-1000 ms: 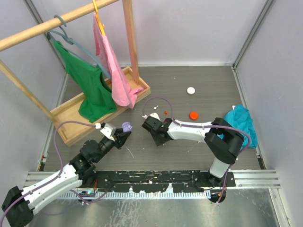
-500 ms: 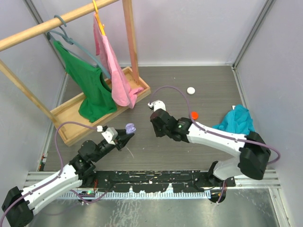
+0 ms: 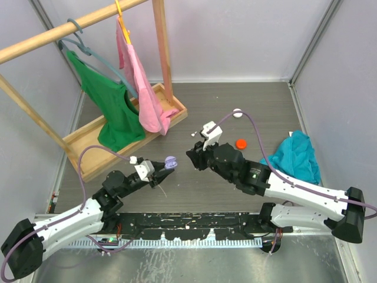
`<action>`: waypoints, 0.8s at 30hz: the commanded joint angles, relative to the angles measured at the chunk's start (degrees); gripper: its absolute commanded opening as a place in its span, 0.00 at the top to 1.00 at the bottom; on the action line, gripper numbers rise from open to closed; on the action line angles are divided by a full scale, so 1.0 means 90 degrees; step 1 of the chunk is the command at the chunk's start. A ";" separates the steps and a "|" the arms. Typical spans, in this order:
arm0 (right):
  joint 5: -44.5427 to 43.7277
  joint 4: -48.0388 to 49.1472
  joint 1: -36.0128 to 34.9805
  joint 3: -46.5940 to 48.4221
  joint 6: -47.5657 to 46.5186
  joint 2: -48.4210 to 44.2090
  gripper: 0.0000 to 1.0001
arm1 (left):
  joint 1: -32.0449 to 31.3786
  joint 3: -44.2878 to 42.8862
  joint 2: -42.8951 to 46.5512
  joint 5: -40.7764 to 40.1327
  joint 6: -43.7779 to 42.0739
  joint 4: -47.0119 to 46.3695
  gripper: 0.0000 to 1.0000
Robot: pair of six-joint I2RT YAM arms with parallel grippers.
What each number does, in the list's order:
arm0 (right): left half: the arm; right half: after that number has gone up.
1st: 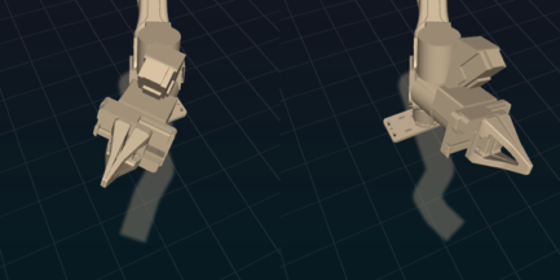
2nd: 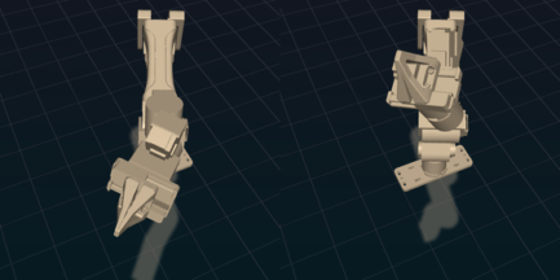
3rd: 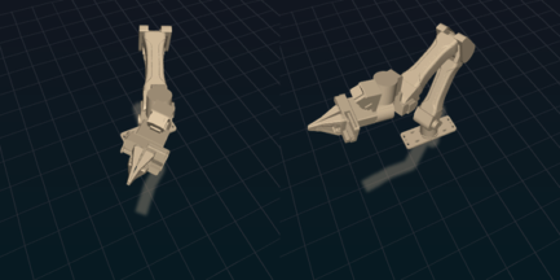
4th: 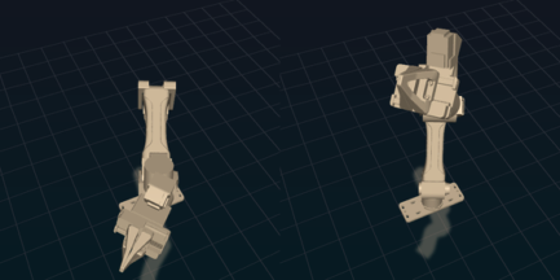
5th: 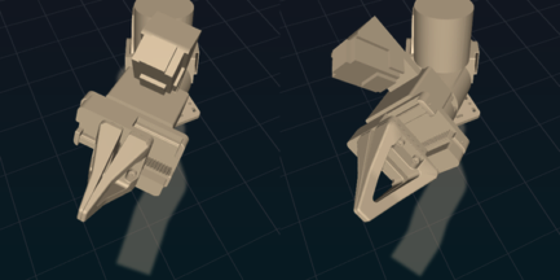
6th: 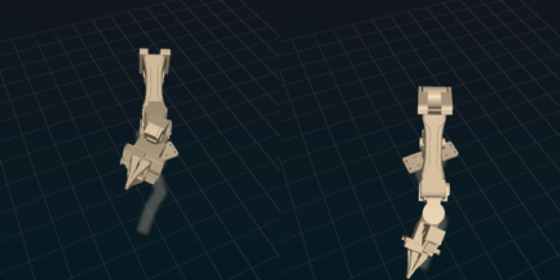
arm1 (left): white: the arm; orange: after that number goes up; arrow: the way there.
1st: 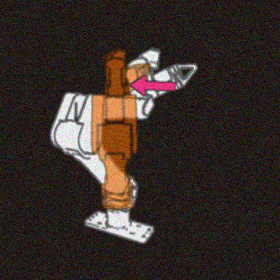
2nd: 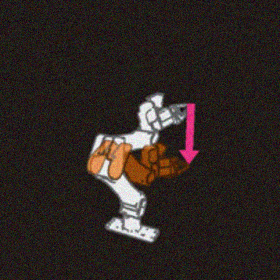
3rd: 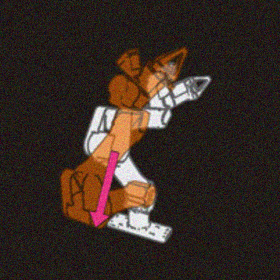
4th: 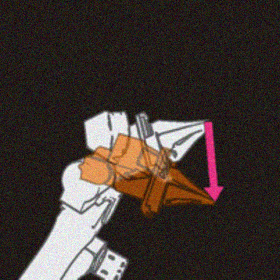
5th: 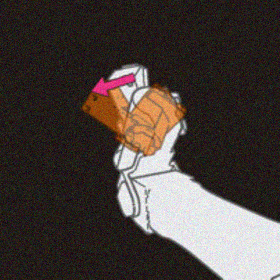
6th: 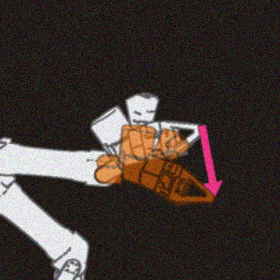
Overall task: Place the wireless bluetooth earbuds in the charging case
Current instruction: Place the earbud in the charging case.
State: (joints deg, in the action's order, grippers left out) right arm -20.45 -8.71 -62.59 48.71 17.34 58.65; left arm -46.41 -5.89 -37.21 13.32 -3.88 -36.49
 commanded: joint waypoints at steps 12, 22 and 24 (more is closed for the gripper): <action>0.0808 0.3768 -0.0509 -0.1077 -0.0213 -0.0447 0.76 | 0.0001 -0.0644 -0.0359 0.0637 -0.0052 -0.1315 1.00; 0.1266 0.4005 -0.0575 -0.1038 -0.0053 -0.0039 0.76 | -0.0009 -0.0644 -0.0182 0.0626 0.0074 -0.1356 1.00; 0.1257 0.4005 -0.0575 -0.1036 -0.0045 0.0007 0.76 | -0.0008 -0.0636 -0.0141 0.0615 0.0084 -0.1351 1.00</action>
State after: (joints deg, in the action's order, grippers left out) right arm -10.28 22.81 -67.40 38.41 16.43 58.17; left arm -46.41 -9.32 -39.77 18.46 -3.57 -43.86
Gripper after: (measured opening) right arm 0.266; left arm 0.260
